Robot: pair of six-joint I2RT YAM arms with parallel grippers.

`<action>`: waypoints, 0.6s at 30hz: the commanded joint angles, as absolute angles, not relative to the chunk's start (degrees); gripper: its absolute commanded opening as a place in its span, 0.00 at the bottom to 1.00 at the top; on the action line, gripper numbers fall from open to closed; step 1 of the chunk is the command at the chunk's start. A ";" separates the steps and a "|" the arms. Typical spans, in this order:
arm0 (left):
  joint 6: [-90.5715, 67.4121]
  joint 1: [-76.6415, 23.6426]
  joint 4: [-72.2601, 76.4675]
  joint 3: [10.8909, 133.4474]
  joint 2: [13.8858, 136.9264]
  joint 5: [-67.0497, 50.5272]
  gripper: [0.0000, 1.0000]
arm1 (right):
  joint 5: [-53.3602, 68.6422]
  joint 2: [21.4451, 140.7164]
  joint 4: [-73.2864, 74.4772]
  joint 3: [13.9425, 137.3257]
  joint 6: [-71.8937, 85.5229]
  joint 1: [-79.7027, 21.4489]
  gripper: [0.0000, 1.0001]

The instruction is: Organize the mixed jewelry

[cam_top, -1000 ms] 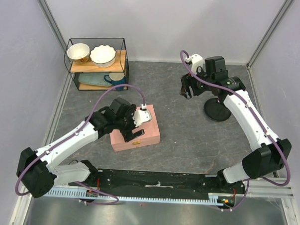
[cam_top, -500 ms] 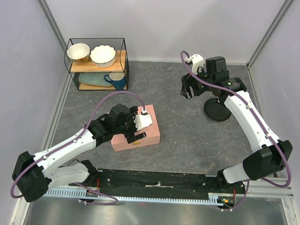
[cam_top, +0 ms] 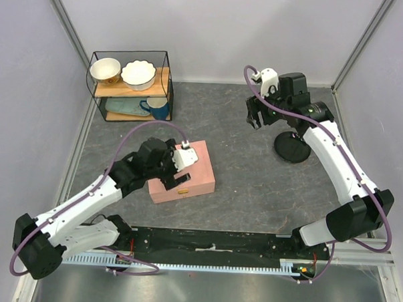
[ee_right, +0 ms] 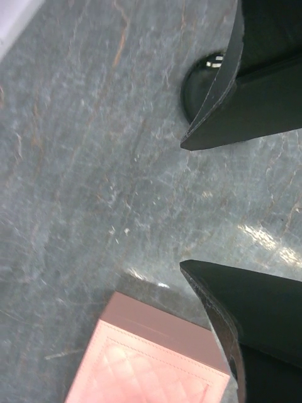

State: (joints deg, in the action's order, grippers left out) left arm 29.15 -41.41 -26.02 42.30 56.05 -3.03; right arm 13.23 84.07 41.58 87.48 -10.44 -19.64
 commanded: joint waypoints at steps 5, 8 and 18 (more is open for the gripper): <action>20.75 -22.29 -32.07 63.43 59.31 -13.16 0.99 | 4.57 85.43 39.64 96.85 -11.43 -16.35 0.98; 17.23 -13.05 -31.82 70.74 60.99 -18.36 0.99 | 1.86 86.31 39.12 99.75 -11.16 -15.12 0.98; 1.16 6.67 -20.84 76.90 64.68 -20.82 0.99 | -5.88 84.56 31.56 101.08 -6.07 -10.90 0.98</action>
State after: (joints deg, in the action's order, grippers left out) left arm 11.18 1.87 -26.46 74.74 62.46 -17.12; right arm -1.43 86.41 37.76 100.18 -8.82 -11.84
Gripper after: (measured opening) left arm 0.990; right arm 0.982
